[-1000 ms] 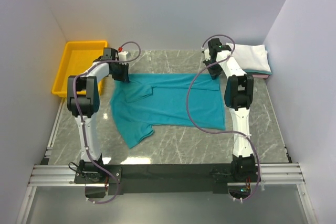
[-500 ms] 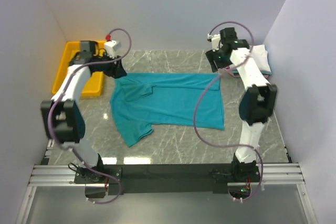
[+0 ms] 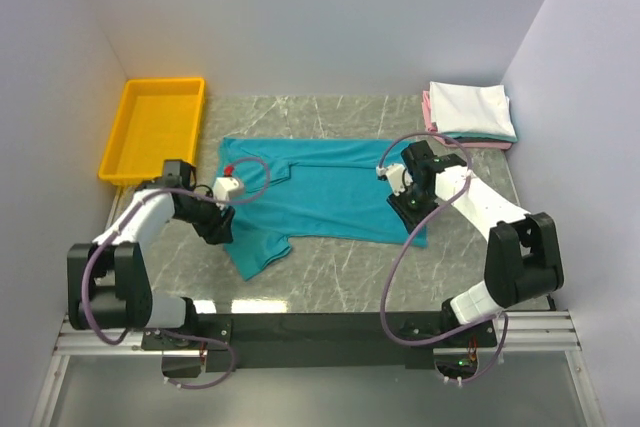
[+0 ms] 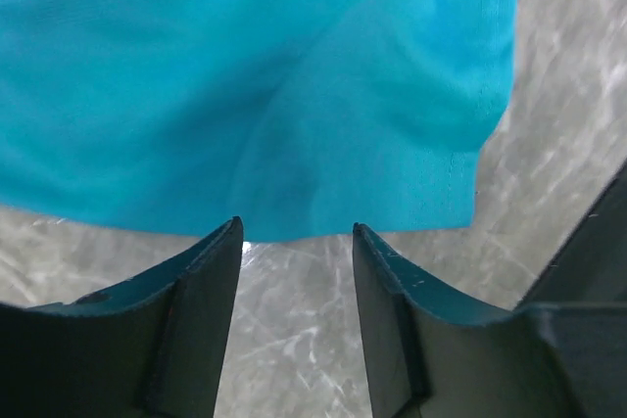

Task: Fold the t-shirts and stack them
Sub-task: Fold the tshirt

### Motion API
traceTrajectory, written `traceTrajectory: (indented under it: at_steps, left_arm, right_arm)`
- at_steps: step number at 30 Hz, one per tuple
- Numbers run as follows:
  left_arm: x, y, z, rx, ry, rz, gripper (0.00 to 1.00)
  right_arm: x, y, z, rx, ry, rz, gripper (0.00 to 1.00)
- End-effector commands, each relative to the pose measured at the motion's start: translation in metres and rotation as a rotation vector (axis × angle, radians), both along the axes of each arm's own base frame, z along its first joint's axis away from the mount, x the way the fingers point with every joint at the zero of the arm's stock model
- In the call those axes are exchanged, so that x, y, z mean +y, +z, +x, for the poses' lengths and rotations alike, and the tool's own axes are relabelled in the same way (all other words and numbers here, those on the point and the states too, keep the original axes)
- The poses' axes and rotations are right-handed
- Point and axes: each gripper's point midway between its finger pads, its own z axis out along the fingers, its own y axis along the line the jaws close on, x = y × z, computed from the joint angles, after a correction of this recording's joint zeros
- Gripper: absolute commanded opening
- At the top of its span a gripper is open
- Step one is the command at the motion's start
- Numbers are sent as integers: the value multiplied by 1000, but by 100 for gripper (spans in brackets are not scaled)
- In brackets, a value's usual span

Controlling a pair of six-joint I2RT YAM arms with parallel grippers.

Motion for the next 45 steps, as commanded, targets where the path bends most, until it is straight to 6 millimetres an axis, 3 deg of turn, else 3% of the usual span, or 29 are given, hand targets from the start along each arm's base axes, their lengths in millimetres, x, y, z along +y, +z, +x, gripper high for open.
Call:
traceTrajectory:
  at_steps: [1, 7, 11, 15, 19, 23, 27, 28, 30, 33, 40, 45]
  left_arm:
    - [-5, 2, 25, -195, -53, 99, 53]
    - [-11, -32, 14, -188, -89, 183, 50]
    - [2, -56, -5, -117, -149, 269, 48]
    - [15, -65, -23, -72, -205, 338, 43]
    - [23, -62, -37, -72, -254, 373, 39]
    - [23, -54, -46, -62, -271, 365, 39]
    - [8, -26, -34, -143, -259, 291, 53]
    - [0, -12, -27, -185, -255, 250, 55]
    - [-6, -1, -27, -198, -259, 217, 57]
    - [-10, 8, -22, -218, -266, 199, 57]
    - [-7, -7, -27, -163, -282, 211, 52]
    - [-3, -16, -21, -166, -248, 234, 51]
  right_arm:
    - [2, 0, 42, -150, -75, -7, 37]
    - [2, -26, 50, -109, -119, -36, 34]
    - [-3, -43, 45, -68, -115, -70, 33]
    - [-12, -55, 45, -50, -112, -124, 33]
    - [-20, -57, 46, -53, -110, -156, 32]
    - [-16, -40, 45, -82, -75, -116, 33]
    - [-10, -7, 44, -168, -32, -54, 37]
    - [-8, -1, 42, -176, -21, -41, 38]
    - [-7, 15, 39, -219, 0, -19, 38]
    - [0, 20, 25, -213, 53, 4, 38]
    - [6, -15, -6, -159, 173, -74, 39]
    - [10, -32, -11, -162, 209, -126, 41]
